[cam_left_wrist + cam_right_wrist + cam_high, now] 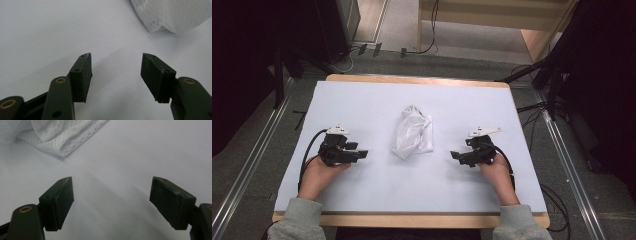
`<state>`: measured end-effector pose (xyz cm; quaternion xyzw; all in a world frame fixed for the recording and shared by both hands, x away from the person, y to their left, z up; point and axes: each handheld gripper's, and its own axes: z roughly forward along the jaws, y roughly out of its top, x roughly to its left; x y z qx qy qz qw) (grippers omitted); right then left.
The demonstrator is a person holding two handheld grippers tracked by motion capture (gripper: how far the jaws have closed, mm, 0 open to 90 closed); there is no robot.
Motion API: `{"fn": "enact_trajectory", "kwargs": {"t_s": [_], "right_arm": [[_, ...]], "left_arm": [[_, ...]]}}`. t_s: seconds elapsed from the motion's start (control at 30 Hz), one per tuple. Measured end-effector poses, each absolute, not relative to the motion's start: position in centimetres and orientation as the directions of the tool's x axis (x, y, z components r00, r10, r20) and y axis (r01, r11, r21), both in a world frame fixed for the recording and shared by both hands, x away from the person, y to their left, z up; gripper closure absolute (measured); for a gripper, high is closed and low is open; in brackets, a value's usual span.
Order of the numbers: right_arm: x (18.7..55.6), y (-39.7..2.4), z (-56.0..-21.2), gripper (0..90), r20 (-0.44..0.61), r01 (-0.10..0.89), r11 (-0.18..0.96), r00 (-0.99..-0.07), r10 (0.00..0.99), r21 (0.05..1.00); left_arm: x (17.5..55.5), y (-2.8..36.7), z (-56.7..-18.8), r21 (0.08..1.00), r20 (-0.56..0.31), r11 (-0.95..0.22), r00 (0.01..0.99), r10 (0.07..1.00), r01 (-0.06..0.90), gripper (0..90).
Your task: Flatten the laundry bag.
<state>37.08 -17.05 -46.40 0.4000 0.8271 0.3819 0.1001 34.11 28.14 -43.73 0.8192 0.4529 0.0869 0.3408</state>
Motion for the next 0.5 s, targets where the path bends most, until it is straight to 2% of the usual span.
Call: {"fn": "enact_trajectory", "kwargs": {"t_s": [0.17,0.5], "right_arm": [[36.85,-16.85,-46.12,15.4,0.147,0.580,0.392,-0.672,0.726,0.715],[36.97,-16.56,-45.77,16.3,0.195,0.611,0.321,-0.628,0.754,0.724]], "left_arm": [[34.31,27.94,-43.66,0.649,-0.185,-0.357,0.594,0.783,0.672,46.3],[34.86,27.86,-43.47,0.662,-0.204,-0.342,0.599,0.774,0.667,52.2]]}}
